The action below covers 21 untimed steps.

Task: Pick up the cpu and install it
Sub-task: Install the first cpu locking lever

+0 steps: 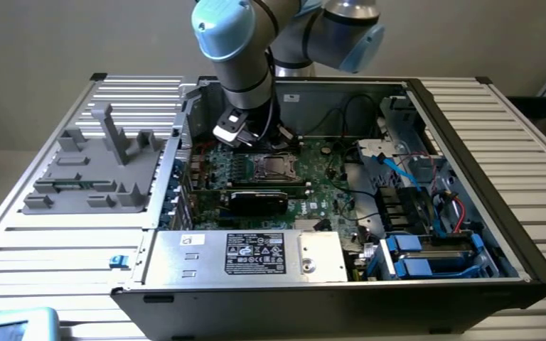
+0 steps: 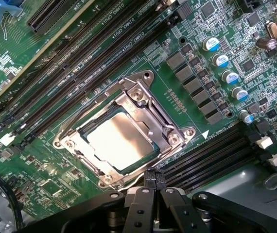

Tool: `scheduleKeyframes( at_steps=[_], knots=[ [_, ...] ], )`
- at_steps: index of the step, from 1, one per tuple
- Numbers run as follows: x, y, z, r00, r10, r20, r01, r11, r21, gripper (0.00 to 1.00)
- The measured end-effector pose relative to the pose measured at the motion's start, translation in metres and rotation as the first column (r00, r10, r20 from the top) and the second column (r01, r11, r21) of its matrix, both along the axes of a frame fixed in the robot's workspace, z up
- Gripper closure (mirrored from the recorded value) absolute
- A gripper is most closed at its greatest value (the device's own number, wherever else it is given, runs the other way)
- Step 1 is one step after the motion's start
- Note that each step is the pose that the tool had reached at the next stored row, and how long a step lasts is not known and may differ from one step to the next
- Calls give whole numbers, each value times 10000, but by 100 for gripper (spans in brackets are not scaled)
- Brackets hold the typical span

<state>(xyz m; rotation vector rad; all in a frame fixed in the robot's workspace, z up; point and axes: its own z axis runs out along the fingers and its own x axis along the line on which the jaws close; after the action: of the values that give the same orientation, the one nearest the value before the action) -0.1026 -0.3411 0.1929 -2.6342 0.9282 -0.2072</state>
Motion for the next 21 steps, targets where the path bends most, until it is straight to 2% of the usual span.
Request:
scheduleKeyframes(
  at_steps=[16,18,21],
  knots=[
    [83,-7,17,10000,-16,-1,16,10000,-2,89],
    [64,-7,68,10000,-14,5,14,10000,3,89],
    [-49,-8,109,10000,-15,-1,15,10000,0,89]
  ],
)
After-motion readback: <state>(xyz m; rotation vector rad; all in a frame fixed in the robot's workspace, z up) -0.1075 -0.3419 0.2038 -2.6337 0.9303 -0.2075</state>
